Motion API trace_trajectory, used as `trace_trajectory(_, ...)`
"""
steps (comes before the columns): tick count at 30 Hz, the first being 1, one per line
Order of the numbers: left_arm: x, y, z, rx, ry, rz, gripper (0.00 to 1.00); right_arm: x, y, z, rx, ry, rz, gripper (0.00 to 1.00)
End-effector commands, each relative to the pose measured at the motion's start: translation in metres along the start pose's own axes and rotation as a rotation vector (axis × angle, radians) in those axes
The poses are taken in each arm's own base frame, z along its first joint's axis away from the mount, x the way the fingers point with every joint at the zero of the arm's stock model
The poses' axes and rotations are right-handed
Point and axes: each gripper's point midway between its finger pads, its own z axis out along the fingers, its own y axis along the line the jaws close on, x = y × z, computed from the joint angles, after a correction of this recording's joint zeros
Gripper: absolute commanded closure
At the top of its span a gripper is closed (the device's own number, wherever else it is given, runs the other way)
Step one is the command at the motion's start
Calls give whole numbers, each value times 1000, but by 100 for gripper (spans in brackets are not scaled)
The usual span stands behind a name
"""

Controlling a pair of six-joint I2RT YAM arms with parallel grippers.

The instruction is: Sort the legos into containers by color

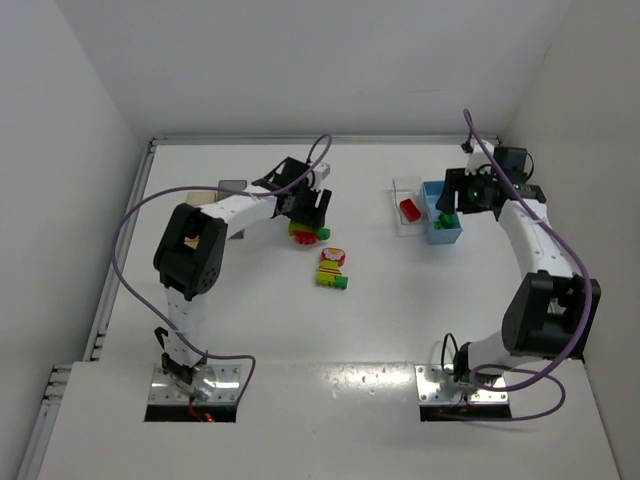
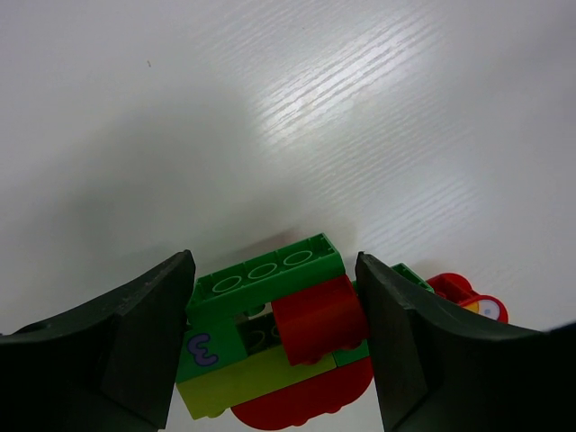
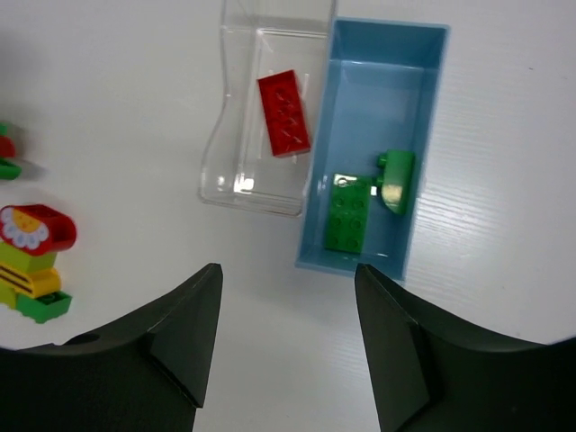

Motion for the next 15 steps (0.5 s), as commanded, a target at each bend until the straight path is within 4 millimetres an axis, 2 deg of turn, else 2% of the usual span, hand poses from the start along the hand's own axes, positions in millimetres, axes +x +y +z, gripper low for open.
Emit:
trace_trajectory(1,-26,-4,-22,33,-72,-78,90,-31,31,-11,-130,-84,-45,39)
trace_trajectory(2,-36,-4,-28,44,-95,-101,95,-28,56,-13,-239,-84,-92,39)
trace_trajectory(3,-40,-7,-29,56,-103,-124,97,-29,69,-19,-283,-98,-117,39)
trace_trajectory(4,-53,-6,-32,65,-133,-179,97,-27,81,-21,-327,-101,-139,39)
trace_trajectory(5,-52,-12,-33,95,-128,-200,98,-23,104,-24,-409,-101,-172,39)
trace_trajectory(7,-72,-18,-41,143,-182,-247,100,-13,126,-27,-488,-90,-220,39)
trace_trajectory(8,-76,-27,-45,217,-188,-260,100,-7,146,-30,-573,-83,-246,39)
trace_trajectory(9,-84,-36,-50,273,-218,-260,100,-1,155,-30,-612,-68,-256,39)
trace_trajectory(10,-87,-40,-54,314,-218,-290,100,6,162,-26,-650,-49,-267,39)
trace_trajectory(11,-85,-53,-59,389,-197,-294,100,11,177,-27,-706,-42,-288,39)
trace_trajectory(15,-90,-64,-67,488,-187,-330,100,18,200,-24,-792,-22,-393,39)
